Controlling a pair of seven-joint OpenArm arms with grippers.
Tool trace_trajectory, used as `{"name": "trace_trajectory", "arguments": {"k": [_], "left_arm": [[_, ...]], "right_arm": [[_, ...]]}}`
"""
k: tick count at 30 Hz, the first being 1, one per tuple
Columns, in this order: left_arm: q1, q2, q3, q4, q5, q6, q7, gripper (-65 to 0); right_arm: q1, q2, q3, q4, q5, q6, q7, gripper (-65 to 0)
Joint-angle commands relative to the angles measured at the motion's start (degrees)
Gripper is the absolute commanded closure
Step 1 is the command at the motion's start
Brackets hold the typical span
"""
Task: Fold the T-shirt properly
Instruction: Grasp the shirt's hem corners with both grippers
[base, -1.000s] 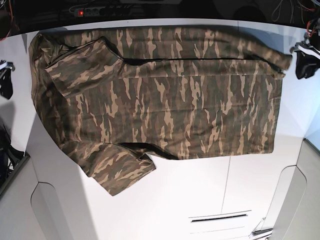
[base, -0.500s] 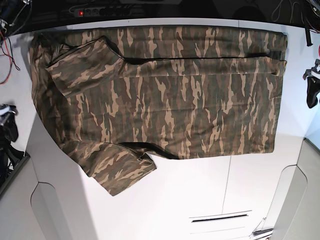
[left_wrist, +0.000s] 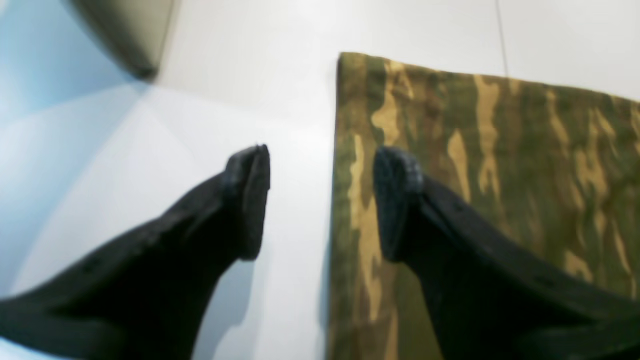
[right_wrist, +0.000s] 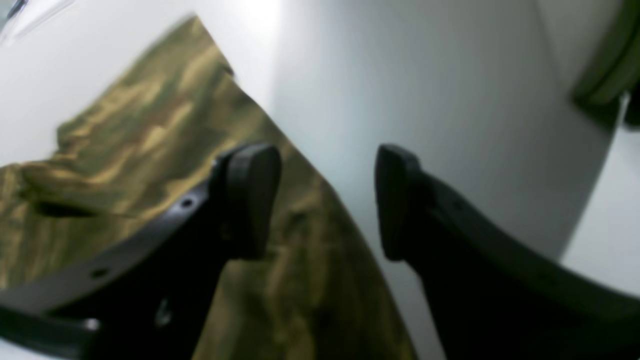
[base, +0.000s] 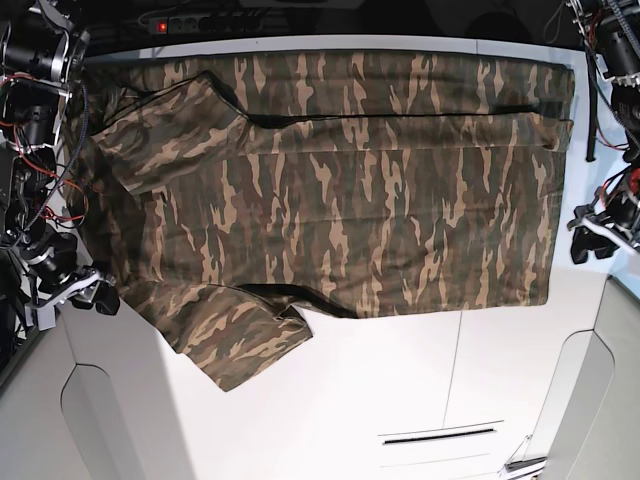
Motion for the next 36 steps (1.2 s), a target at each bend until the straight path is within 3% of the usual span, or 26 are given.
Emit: {"name": "trace_trajectory", "arguments": {"k": [1, 6, 9, 11, 15, 24, 26, 30, 32, 36], "left_arm": [[-2.8, -1.4, 0.9, -1.2, -0.3, -0.3, -1.9, -36.0], [-11.3, -1.4, 6.9, -14.5, 3.5, 0.2, -6.5, -36.2], [-15.2, -1.3, 9.9, -21.6, 3.7, 4.2, -7.1, -36.2], [-16.8, -1.3, 11.6, -24.7, 3.7, 4.5, -7.5, -36.2], [-17.2, -0.3, 13.2, -25.8, 3.1, 4.4, -7.4, -36.1], [-17.2, 4.6, 13.2, -25.8, 3.0, 4.2, -6.0, -36.0], [-17.2, 4.9, 13.2, -25.8, 3.0, 3.7, -5.3, -31.5], [-17.3, 4.2, 13.2, -25.7, 3.2, 2.1, -5.2, -8.0], [-17.5, 3.5, 13.2, -25.6, 3.2, -0.1, -5.2, 0.0], [-17.6, 1.8, 13.2, -24.0, 3.1, -2.5, -5.3, 0.0]], "right_arm": [[2.1, 0.9, 0.2, -0.8, 0.6, 0.0, 1.9, -32.1], [3.1, 0.8, 0.2, -6.1, 0.2, 0.1, 4.9, -32.1], [3.0, 0.8, 0.2, -7.6, -0.6, 0.1, 4.8, -32.1], [3.0, 0.8, 0.2, -8.5, -0.6, 0.2, 4.9, -32.1], [3.0, -0.2, 0.2, -8.9, -0.6, 1.3, 4.8, -32.1], [3.0, -6.6, 0.2, -8.9, -0.7, 2.1, 4.6, -31.2], [3.0, -7.0, 0.2, -8.9, -0.6, 2.1, 4.6, -25.3], [3.0, -6.9, 0.2, -8.6, -2.0, 2.1, 4.6, -1.1], [3.0, -6.8, 0.2, -8.0, -1.9, 2.2, 3.8, 0.0], [3.0, -6.4, 0.2, -4.9, -1.9, 2.5, -0.5, 0.0]]}}
